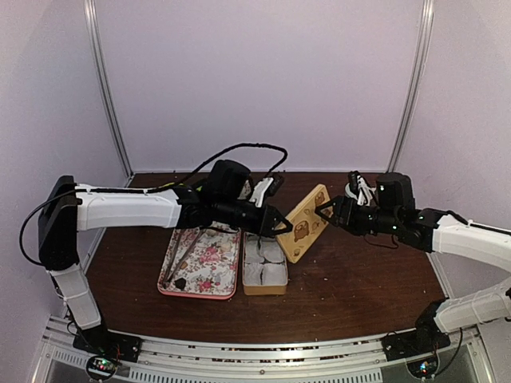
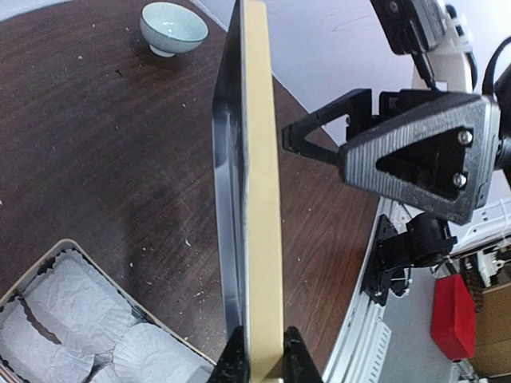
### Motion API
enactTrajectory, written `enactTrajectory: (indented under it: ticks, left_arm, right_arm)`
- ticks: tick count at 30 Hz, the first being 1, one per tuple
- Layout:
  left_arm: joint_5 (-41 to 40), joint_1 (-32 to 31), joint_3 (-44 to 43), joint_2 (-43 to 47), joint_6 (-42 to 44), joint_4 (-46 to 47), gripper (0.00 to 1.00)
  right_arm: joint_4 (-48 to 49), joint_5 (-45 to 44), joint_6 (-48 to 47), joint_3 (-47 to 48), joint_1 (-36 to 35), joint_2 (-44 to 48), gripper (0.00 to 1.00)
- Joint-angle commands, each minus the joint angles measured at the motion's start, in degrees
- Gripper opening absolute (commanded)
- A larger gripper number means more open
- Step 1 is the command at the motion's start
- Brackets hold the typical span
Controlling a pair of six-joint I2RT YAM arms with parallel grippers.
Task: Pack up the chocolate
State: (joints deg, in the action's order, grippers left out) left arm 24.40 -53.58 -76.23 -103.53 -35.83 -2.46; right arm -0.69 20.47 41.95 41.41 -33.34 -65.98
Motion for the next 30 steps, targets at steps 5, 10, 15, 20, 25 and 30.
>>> enactTrajectory:
  ticks: [5,10,15,20,25,30]
  left_arm:
    - [-32.9,-10.2,-12.3,3.2,20.2,-19.5,0.04]
    - [-50.1,-15.1,-17.6,0.2,25.7,-25.3,0.04]
    - [-56.8,-16.3,-21.9,-3.1,27.9,-29.6,0.04]
    - [-61.4,-17.3,-23.7,-4.8,30.1,-31.7,0.04]
    - [-71.4,-20.5,-23.7,-6.3,35.4,-30.7,0.05]
    - [-79.8,-23.6,-24.3,-9.6,40.4,-29.6,0.04]
  right_arm:
    - [-5.4,-0.4,5.1,3.5,0.4,4.0,0.74]
    - [-6.5,-0.4,9.3,4.7,0.4,3.5,0.74]
    - [-3.3,-0.3,11.3,3.2,0.4,6.1,0.74]
    - [-2.5,-4.5,11.6,1.8,0.6,10.4,0.75]
    - [-14.3,-9.1,10.6,9.7,1.0,7.6,0.79]
    - [-22.2,-9.2,11.9,16.2,1.1,2.0,0.78]
